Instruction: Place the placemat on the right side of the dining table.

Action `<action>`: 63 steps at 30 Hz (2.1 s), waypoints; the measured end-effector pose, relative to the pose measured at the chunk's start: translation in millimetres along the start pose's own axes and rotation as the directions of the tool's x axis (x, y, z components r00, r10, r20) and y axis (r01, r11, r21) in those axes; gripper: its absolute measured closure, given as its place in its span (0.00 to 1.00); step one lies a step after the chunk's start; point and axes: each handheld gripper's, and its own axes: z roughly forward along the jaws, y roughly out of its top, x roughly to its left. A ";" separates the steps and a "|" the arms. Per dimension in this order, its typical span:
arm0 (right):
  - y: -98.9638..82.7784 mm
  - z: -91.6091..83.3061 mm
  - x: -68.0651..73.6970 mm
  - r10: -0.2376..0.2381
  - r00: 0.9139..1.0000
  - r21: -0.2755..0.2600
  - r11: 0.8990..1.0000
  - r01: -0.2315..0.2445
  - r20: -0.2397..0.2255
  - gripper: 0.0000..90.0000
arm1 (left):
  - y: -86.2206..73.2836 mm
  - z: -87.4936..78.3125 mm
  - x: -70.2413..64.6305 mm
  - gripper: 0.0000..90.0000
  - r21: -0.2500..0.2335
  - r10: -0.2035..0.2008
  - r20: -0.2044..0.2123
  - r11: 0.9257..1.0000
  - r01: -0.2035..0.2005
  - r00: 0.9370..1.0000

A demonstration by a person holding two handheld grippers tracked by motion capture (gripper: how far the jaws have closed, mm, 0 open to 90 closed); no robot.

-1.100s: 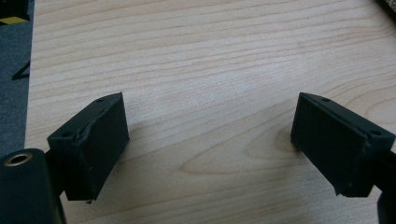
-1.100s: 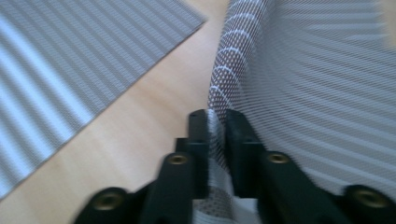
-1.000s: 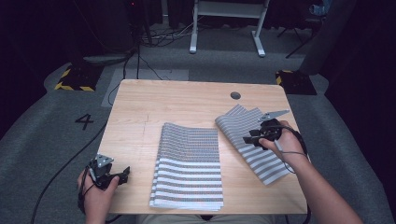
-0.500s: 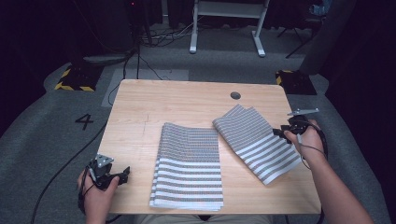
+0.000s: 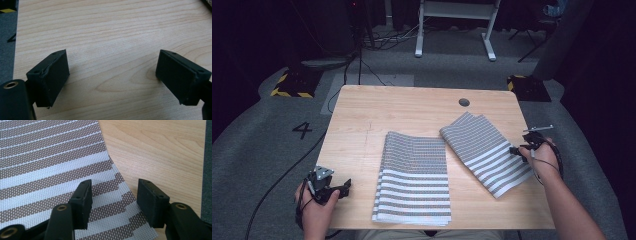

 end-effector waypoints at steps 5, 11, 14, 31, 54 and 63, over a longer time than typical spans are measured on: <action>-4.7 -5.1 5.6 -0.009 1.000 0.005 1.000 0.009 0.003 0.54 | -0.3 0.0 -0.4 0.13 -0.001 -0.001 0.002 1.000 0.001 1.000; -11.3 -6.5 9.4 -0.018 1.000 -0.016 1.000 0.017 -0.001 0.55 | -0.3 0.0 -0.4 0.13 -0.001 -0.001 0.002 1.000 0.001 1.000; -10.7 -6.3 9.8 -0.017 1.000 -0.011 1.000 0.017 0.001 0.54 | -0.5 -0.1 -0.6 0.13 -0.001 -0.002 0.002 1.000 0.002 1.000; -2.9 -6.7 25.9 -0.130 0.992 0.029 0.991 0.129 0.008 0.97 | -0.5 -0.1 -0.7 0.13 0.000 -0.001 0.005 1.000 0.001 1.000; 20.5 -75.4 33.3 -0.214 0.975 -0.198 0.955 0.221 0.054 0.98 | -0.5 -0.1 -0.6 0.13 0.000 0.000 0.005 1.000 0.000 1.000; 11.7 -111.0 85.1 -0.329 0.943 -0.273 0.913 0.302 -0.057 0.98 | 0.7 1.6 -1.3 0.11 -0.003 -0.005 0.008 1.000 0.005 1.000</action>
